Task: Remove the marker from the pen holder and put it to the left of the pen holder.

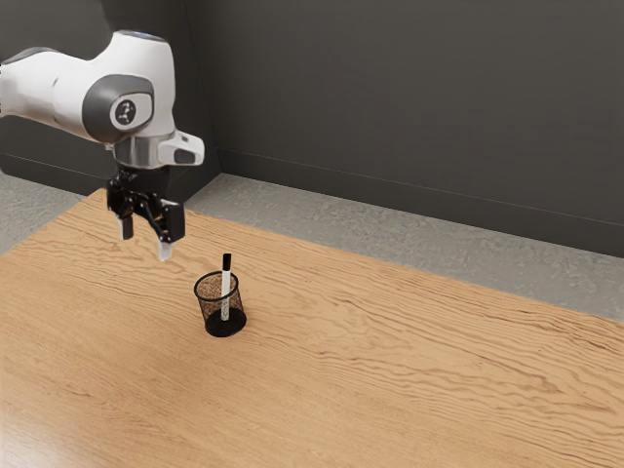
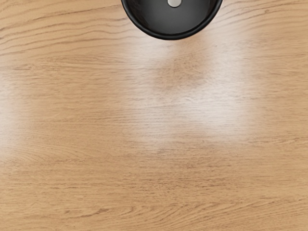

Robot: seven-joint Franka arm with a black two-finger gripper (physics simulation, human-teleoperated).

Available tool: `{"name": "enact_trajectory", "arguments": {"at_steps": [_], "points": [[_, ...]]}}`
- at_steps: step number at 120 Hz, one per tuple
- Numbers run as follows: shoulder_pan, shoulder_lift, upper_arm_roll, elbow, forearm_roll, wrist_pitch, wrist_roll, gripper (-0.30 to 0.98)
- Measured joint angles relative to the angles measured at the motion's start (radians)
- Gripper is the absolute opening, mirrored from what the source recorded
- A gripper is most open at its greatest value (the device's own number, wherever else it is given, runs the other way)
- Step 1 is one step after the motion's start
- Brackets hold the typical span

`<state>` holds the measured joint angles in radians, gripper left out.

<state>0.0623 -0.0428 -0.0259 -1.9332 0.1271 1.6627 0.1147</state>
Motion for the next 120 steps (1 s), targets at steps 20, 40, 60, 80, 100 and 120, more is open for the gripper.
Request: {"name": "enact_trajectory", "arguments": {"at_steps": [20,40,60,80,100,120], "points": [[0.001,-0.013,0.0,-0.104,0.0,0.097,-0.003,0.69],[0.0,-0.025,0.0,-0.174,-0.001,0.184,-0.005,0.69],[-0.009,0.045,0.0,-0.177,-0.023,0.31,-0.025,0.69],[-0.021,0.106,0.0,-0.16,-0.045,0.43,-0.053,0.69],[-0.027,0.138,0.001,-0.142,-0.059,0.505,-0.075,0.65],[-0.026,0.193,0.001,-0.084,-0.069,0.545,-0.091,0.62]]}}
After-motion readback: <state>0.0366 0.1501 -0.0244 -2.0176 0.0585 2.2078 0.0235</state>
